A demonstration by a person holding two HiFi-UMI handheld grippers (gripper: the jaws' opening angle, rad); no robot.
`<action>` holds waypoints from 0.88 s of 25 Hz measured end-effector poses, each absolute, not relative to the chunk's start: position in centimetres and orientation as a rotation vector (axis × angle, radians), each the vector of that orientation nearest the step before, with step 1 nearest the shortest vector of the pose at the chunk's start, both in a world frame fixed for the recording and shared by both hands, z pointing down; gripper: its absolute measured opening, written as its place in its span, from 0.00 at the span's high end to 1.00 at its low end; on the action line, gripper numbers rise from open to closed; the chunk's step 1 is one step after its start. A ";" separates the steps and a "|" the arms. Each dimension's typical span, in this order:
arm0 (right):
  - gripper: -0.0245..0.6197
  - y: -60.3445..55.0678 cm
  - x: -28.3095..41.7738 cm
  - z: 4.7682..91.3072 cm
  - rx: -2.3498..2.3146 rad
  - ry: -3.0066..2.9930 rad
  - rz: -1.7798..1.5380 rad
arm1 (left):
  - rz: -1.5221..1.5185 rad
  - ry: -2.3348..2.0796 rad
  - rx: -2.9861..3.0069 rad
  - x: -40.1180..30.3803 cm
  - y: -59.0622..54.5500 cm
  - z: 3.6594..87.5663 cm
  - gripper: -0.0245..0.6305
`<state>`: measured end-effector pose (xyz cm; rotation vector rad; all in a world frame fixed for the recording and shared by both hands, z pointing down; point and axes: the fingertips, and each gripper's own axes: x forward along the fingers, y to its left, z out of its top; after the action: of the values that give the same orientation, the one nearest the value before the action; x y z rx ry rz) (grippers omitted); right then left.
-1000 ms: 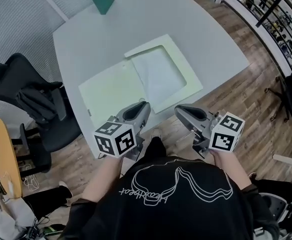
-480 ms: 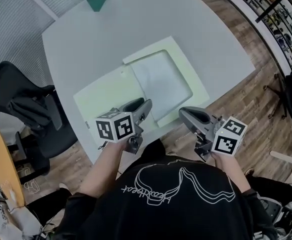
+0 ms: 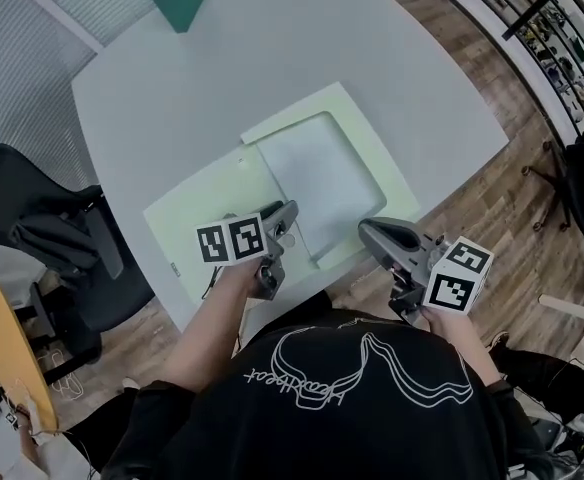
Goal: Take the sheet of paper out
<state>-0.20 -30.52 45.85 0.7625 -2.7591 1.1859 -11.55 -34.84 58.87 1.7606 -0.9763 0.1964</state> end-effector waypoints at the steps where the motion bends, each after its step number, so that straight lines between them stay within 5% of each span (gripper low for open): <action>1: 0.95 -30.6 -0.2 45.9 0.763 -2.758 1.186 | 0.188 -0.967 1.741 -11.5 -34.9 59.3 0.77; 22: 0.95 -30.8 -0.1 46.5 0.838 -2.728 1.183 | 0.105 -0.850 1.631 -10.6 -36.9 61.6 0.77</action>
<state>-0.14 -30.83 46.48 0.8379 -2.7283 1.1828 -10.57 -36.85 61.56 1.6313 -0.8498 0.1047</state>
